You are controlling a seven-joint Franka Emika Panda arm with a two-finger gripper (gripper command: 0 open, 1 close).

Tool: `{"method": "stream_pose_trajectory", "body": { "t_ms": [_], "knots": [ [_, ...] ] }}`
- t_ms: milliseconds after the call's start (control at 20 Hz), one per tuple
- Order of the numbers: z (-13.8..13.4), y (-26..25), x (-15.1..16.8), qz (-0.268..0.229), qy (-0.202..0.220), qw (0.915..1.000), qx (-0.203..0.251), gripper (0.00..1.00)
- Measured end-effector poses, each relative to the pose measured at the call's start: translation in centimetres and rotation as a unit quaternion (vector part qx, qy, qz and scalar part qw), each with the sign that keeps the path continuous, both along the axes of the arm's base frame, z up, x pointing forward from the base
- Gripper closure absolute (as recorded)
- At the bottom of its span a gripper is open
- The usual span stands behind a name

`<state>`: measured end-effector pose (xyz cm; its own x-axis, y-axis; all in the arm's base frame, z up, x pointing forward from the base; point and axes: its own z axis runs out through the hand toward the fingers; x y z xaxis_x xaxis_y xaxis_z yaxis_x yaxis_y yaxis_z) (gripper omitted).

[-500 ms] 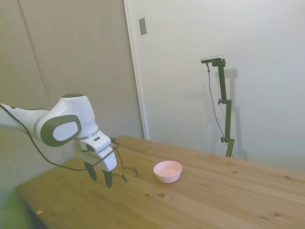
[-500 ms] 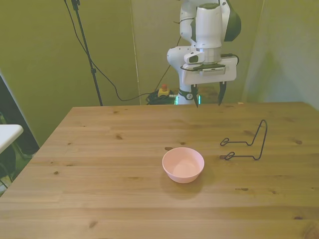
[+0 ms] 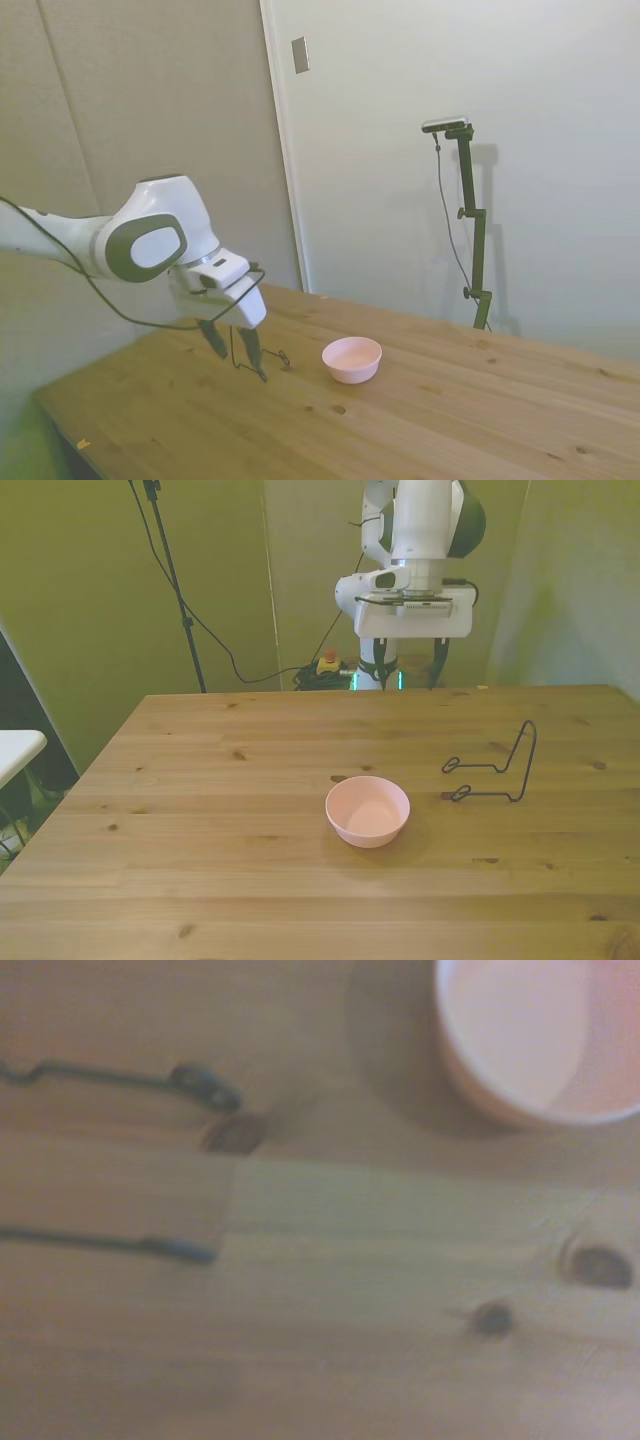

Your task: Load the bowl

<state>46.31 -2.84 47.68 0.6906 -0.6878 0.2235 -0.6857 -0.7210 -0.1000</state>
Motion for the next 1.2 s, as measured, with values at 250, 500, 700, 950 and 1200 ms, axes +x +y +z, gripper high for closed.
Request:
{"method": "stream_pose_trajectory", "body": {
  "t_ms": [250,500,700,950,1200],
  "knots": [
    [-0.3,-2.9,6.2,-0.004,-0.025,0.9996,-0.008,0.00],
    [-3.3,-4.4,11.5,-0.012,-0.032,0.9994,-0.008,0.00],
    [-5.9,-4.7,14.2,-0.023,-0.028,0.9993,-0.009,0.00],
    [-9.1,-4.0,16.3,-0.029,-0.020,0.9992,-0.017,0.00],
    [-10.2,-4.2,17.3,-0.032,-0.015,0.9992,-0.021,1.00]
  ]
}}
